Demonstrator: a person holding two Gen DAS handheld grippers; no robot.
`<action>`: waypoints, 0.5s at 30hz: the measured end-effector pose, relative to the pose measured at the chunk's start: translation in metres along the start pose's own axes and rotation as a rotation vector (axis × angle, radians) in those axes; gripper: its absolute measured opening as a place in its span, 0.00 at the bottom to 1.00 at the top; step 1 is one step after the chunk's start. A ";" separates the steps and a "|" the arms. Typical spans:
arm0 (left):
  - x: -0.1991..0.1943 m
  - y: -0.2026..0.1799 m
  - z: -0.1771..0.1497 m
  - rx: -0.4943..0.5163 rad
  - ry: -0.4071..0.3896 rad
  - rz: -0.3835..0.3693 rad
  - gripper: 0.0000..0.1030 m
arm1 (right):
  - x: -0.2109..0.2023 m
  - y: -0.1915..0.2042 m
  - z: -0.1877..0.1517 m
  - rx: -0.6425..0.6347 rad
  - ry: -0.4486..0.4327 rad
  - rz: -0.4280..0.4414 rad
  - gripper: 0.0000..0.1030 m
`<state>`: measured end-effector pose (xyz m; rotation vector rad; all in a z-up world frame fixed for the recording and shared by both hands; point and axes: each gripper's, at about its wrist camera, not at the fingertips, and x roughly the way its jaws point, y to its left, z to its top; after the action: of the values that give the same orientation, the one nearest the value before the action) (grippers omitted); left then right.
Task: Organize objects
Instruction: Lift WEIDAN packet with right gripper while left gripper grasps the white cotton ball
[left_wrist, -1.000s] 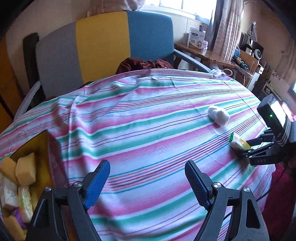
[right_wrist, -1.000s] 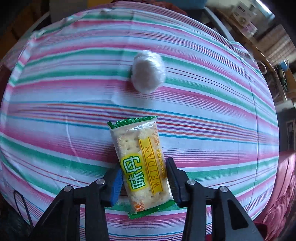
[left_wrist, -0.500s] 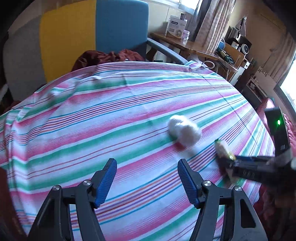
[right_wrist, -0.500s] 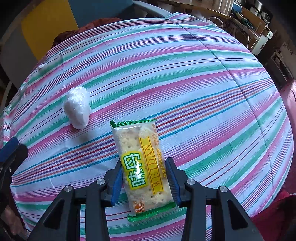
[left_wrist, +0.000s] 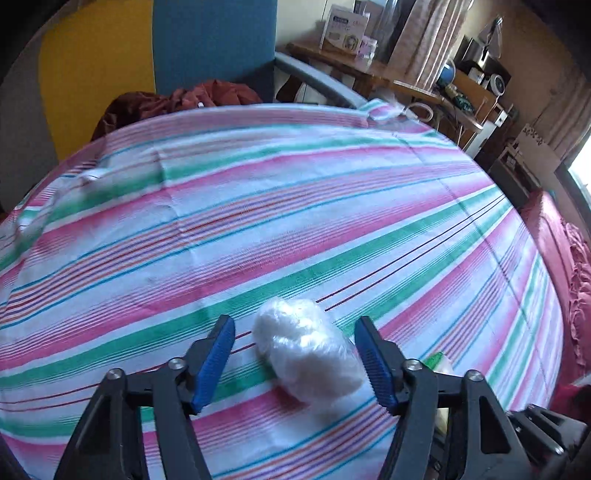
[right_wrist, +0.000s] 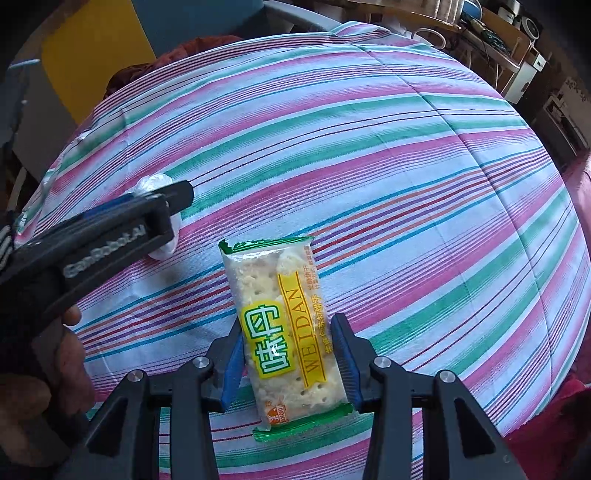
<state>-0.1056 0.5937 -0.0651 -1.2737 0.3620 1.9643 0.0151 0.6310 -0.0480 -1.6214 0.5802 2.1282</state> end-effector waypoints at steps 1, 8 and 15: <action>0.006 -0.002 -0.001 0.015 0.020 0.011 0.44 | 0.000 -0.001 0.000 0.004 0.001 0.005 0.44; -0.027 0.024 -0.038 0.080 -0.048 0.076 0.34 | -0.006 0.002 0.002 -0.026 -0.010 0.110 0.43; -0.081 0.096 -0.117 0.053 -0.101 0.193 0.34 | -0.004 0.041 0.000 -0.209 0.018 0.215 0.43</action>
<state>-0.0804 0.4240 -0.0637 -1.1370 0.4988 2.1566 -0.0068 0.5964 -0.0404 -1.7587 0.5769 2.4025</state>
